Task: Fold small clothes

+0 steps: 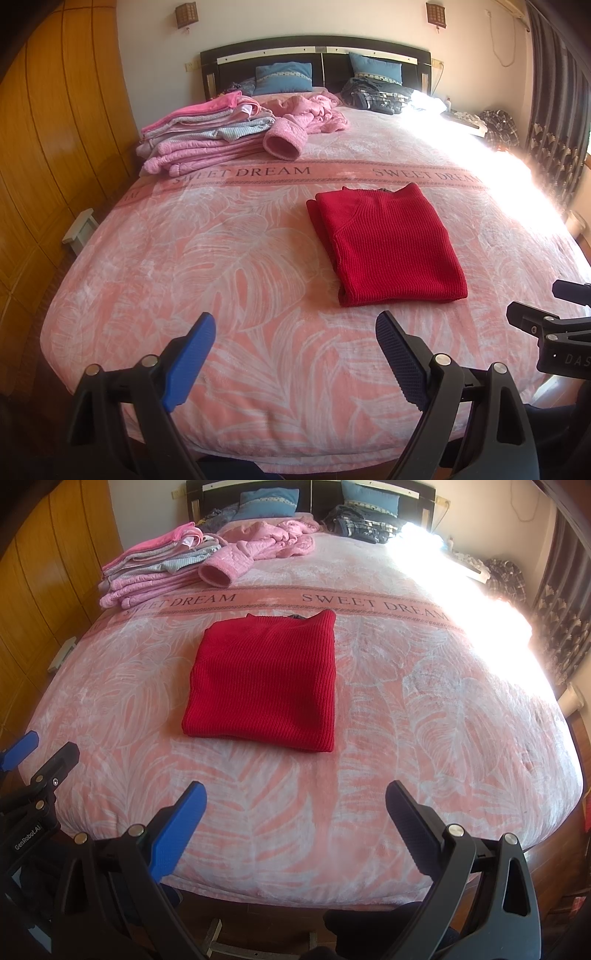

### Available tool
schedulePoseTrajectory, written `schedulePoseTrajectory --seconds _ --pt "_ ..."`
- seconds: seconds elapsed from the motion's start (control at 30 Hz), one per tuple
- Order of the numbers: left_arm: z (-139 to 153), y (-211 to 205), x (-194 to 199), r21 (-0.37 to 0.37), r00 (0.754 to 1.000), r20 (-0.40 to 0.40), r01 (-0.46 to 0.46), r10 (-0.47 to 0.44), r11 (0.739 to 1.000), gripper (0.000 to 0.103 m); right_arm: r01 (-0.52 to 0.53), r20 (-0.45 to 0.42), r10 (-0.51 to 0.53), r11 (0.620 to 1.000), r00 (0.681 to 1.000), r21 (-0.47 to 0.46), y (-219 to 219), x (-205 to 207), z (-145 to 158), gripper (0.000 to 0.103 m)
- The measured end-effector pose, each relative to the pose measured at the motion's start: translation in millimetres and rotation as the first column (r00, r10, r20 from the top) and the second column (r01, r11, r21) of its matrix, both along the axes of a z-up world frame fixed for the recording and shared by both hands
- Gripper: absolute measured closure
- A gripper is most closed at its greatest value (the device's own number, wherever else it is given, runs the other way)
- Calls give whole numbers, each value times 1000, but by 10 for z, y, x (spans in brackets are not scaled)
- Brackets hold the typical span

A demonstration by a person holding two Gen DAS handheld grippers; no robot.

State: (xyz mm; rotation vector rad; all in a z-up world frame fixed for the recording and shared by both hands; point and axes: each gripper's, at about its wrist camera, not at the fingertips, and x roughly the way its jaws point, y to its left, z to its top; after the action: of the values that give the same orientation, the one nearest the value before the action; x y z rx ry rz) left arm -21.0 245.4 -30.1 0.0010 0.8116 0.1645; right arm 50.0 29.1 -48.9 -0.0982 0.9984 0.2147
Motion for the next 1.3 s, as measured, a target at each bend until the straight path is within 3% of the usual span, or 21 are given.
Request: schedulePoseTrajectory --seconds 0.3,0.47,0.83,1.3 --pt "-16 0 4 2 1000 -3 3 -3 1000 14 -10 -6 10 999 1000 31 -12 -2 9 6" --pt "-14 10 2 4 1000 -1 3 -3 1000 14 -3 26 3 1000 1000 -22 33 -31 55 6" --pt "-12 19 3 7 1000 -2 6 -6 1000 14 31 32 -32 999 999 29 -67 -9 73 6" --pt "-13 12 -2 7 1000 -3 7 -7 1000 14 43 66 -43 999 997 3 -50 -27 109 4"
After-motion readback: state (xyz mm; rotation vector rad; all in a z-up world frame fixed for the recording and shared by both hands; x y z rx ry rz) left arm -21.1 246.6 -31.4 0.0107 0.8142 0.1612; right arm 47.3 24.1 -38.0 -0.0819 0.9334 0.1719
